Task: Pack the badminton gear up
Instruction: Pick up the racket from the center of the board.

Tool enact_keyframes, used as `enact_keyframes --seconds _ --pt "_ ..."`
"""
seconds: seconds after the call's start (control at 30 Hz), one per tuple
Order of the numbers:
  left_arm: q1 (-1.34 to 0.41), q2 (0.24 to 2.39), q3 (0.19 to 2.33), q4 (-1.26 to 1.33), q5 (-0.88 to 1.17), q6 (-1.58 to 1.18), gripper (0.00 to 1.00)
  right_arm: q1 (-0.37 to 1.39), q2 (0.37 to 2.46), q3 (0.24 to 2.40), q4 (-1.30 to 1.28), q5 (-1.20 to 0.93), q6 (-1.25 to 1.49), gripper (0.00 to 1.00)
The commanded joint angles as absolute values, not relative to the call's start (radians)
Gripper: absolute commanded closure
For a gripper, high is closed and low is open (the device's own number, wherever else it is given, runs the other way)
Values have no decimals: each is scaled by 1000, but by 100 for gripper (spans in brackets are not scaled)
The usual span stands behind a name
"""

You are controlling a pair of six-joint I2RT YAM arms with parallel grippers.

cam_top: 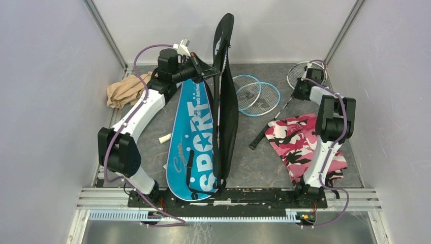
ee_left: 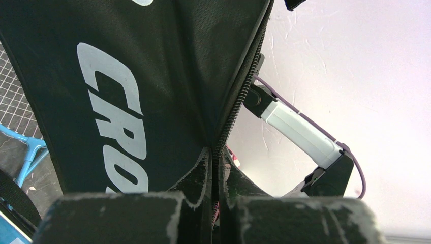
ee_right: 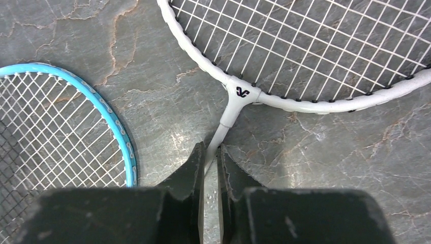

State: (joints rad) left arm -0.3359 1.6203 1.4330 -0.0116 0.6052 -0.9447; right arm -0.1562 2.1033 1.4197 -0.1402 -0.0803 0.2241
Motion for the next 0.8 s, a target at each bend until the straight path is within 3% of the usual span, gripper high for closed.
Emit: enact_keyframes --seconds 0.0,0.77 --pt "-333 1562 1452 66 629 -964 98 -188 2074 1442 -183 -159 274 99" --pt "-327 1569 1472 46 615 -939 98 -254 1972 1308 103 -631 672 100"
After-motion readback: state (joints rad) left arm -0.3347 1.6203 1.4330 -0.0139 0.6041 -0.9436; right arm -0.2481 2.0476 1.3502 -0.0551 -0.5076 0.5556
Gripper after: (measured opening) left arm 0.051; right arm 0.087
